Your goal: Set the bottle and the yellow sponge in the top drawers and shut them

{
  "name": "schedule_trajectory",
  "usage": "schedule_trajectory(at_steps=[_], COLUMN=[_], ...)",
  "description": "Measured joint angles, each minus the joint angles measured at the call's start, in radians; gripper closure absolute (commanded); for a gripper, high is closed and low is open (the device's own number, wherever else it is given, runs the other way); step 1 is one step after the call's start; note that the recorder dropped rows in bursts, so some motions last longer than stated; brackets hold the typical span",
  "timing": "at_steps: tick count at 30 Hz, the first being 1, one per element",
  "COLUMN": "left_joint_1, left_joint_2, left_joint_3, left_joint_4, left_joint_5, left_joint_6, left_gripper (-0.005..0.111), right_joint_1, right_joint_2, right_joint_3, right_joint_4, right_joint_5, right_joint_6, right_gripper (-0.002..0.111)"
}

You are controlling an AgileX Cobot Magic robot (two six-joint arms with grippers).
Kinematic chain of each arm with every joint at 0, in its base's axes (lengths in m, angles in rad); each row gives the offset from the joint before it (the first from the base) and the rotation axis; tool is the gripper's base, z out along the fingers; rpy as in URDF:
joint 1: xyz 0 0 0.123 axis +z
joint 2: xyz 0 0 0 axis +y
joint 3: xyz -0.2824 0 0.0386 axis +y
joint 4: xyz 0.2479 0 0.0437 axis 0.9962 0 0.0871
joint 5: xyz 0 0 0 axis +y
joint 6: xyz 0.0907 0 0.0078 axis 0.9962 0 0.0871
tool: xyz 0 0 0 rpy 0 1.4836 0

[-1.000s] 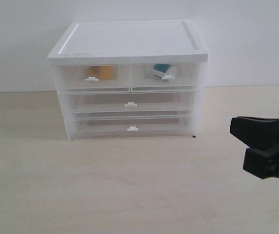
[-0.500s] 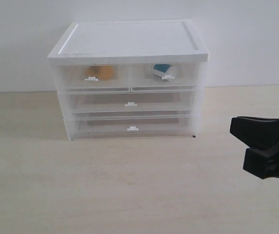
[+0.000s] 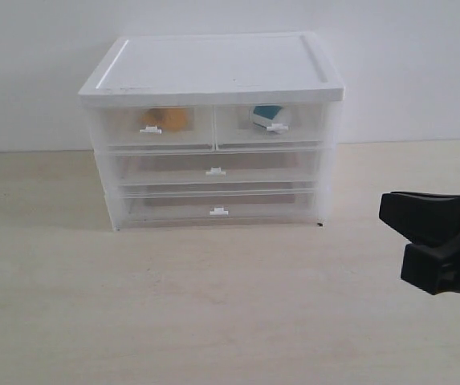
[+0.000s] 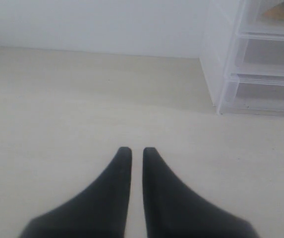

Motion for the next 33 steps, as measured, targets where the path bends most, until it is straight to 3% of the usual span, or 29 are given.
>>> schedule_trajectory(at_steps=[26,33], left_joint_1=[0.000,0.000], left_joint_2=[0.000,0.000], left_joint_3=[0.000,0.000], left_joint_4=[0.000,0.000], left_joint_5=[0.000,0.000], left_joint_6=[0.000,0.000], left_gripper=[0.099,0.099], right_joint_1=[0.000,-0.069], right_joint_2=[-0.010,-0.195], right_joint_3=[0.000,0.083], right_joint_4=[-0.003,-0.007], right_joint_5=[-0.001,0.087], right_joint_6=[-0.008,-0.046], right_gripper=[0.108,0.108])
